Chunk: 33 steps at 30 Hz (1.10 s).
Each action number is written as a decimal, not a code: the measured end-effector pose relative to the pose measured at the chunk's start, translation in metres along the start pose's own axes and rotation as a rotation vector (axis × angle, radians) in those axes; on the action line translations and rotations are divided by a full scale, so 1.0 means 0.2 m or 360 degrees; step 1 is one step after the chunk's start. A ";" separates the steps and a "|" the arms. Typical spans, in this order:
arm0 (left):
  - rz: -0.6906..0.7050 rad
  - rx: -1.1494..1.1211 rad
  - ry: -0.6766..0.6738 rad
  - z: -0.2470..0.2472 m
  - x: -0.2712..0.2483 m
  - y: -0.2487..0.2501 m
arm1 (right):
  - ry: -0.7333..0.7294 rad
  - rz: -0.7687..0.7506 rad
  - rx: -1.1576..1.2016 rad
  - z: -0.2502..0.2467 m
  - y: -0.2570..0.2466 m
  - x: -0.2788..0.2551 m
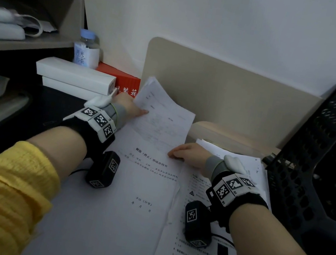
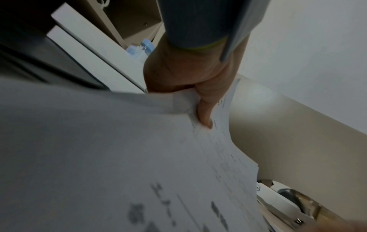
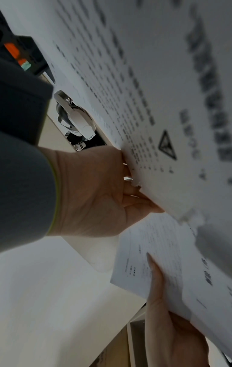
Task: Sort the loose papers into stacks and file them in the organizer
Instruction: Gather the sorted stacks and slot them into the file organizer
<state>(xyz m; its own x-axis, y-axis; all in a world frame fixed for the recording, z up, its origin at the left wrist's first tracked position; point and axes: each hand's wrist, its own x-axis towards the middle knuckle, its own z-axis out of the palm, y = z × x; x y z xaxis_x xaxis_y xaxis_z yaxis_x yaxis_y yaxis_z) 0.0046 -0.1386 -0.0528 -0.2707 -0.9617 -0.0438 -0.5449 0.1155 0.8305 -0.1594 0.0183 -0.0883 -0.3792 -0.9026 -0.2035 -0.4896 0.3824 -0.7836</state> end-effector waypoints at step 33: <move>0.0554 -0.0830 -0.0304 -0.16 -0.43 0.02 | 0.0548 -0.0299 0.0626 -0.04 -0.23 -0.49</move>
<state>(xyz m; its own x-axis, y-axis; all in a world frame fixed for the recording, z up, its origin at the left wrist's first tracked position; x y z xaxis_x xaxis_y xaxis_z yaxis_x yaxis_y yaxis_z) 0.0511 -0.0623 -0.0287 -0.5239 -0.8234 0.2182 0.0430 0.2302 0.9722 -0.1068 0.0908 -0.0280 -0.5807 -0.8063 0.1125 -0.2683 0.0591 -0.9615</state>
